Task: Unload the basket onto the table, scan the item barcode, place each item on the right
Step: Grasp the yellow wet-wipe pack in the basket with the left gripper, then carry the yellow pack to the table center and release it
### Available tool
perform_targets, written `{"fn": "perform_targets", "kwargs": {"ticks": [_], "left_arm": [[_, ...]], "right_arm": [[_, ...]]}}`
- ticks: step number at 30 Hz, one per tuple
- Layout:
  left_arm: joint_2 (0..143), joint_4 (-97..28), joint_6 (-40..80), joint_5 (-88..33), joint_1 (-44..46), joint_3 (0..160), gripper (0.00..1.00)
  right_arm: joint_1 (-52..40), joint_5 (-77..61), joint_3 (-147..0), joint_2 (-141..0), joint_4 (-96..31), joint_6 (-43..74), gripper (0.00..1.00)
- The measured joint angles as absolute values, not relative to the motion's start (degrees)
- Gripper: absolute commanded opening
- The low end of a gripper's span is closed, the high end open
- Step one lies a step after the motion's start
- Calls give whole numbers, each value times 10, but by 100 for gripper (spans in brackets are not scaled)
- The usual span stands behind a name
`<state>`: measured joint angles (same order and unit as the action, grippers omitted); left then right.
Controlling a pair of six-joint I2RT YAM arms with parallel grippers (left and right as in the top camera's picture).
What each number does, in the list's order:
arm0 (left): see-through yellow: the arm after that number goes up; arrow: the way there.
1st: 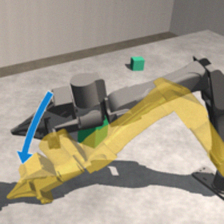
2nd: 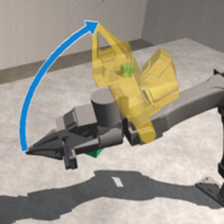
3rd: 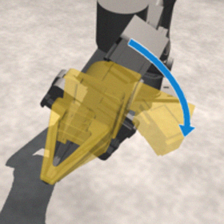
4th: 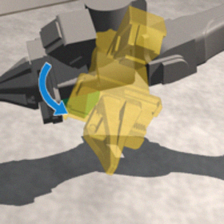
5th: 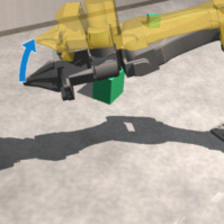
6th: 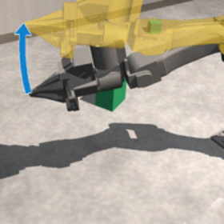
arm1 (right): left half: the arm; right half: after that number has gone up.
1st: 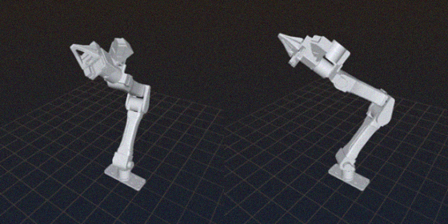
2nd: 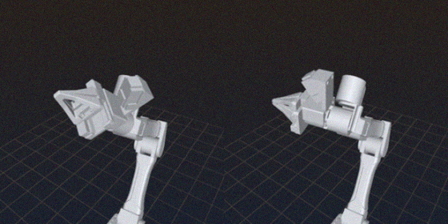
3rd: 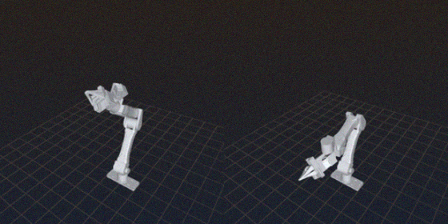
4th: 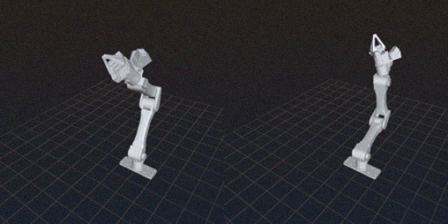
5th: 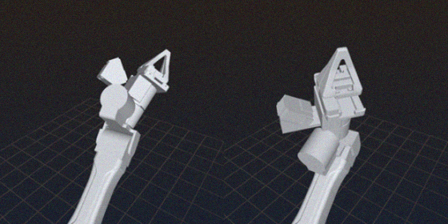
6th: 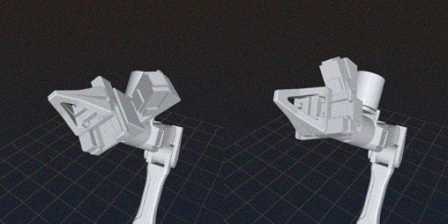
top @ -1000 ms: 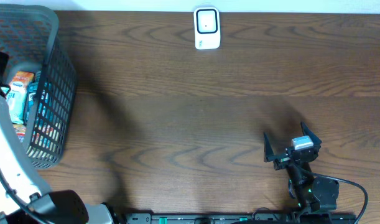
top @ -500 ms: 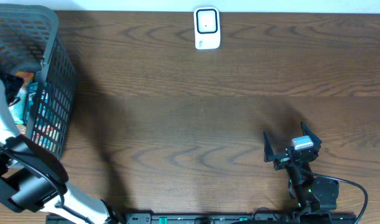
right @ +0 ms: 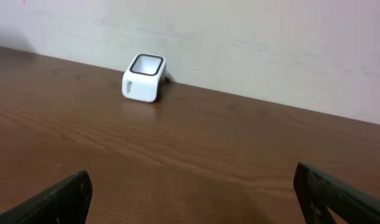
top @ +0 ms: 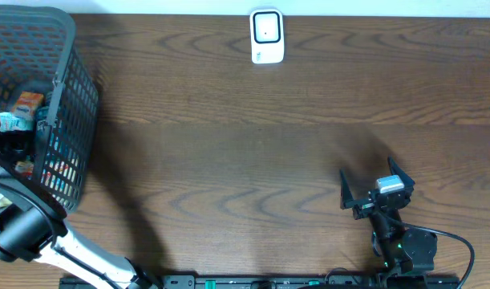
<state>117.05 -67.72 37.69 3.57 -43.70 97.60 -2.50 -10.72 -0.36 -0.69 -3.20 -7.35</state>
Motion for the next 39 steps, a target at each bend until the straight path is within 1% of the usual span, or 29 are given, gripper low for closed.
{"fn": "perform_targets", "kwargs": {"ticks": [3,7,8,9,10,11,12,13,23,26,28,31,35,37,39], "left_arm": [[1170,-675,377,30,-435,953,98],[1170,-626,377,27,-435,891,98],[1169,-607,377,24,-435,874,94],[1167,-588,377,21,-435,857,80],[1163,-573,376,16,-434,845,49],[1154,-557,375,15,-434,834,29],[1147,-545,369,15,-434,821,15],[1144,-541,363,16,-433,814,8],[1098,-550,340,17,-433,827,7],[1046,-530,340,12,-433,851,7],[985,-494,340,-10,-433,877,7],[884,-413,341,-76,-434,905,8],[752,-317,342,-198,-419,922,7],[700,-298,328,-260,-386,927,7],[666,-304,292,-322,-324,927,7]], "right_arm": [[-25,-107,-4,-7,-32,-74,99],[-25,-107,-4,-7,-32,-74,99],[-25,-107,-4,-7,-32,-74,99],[-25,-107,-4,-7,-32,-73,99],[-25,-107,-4,-7,-32,-74,99],[-25,-107,-4,-7,-32,-74,99],[-25,-107,-4,-7,-32,-73,99],[-25,-107,-4,-7,-32,-74,99],[-25,-107,-4,-7,-32,-74,99],[-25,-107,-4,-7,-32,-73,99],[-25,-107,-4,-7,-32,-74,99],[-25,-107,-4,-7,-32,-73,99],[-25,-107,-4,-7,-32,-74,99],[-25,-107,-4,-7,-32,-74,99],[-25,-107,-4,-7,-32,-73,99]]}}
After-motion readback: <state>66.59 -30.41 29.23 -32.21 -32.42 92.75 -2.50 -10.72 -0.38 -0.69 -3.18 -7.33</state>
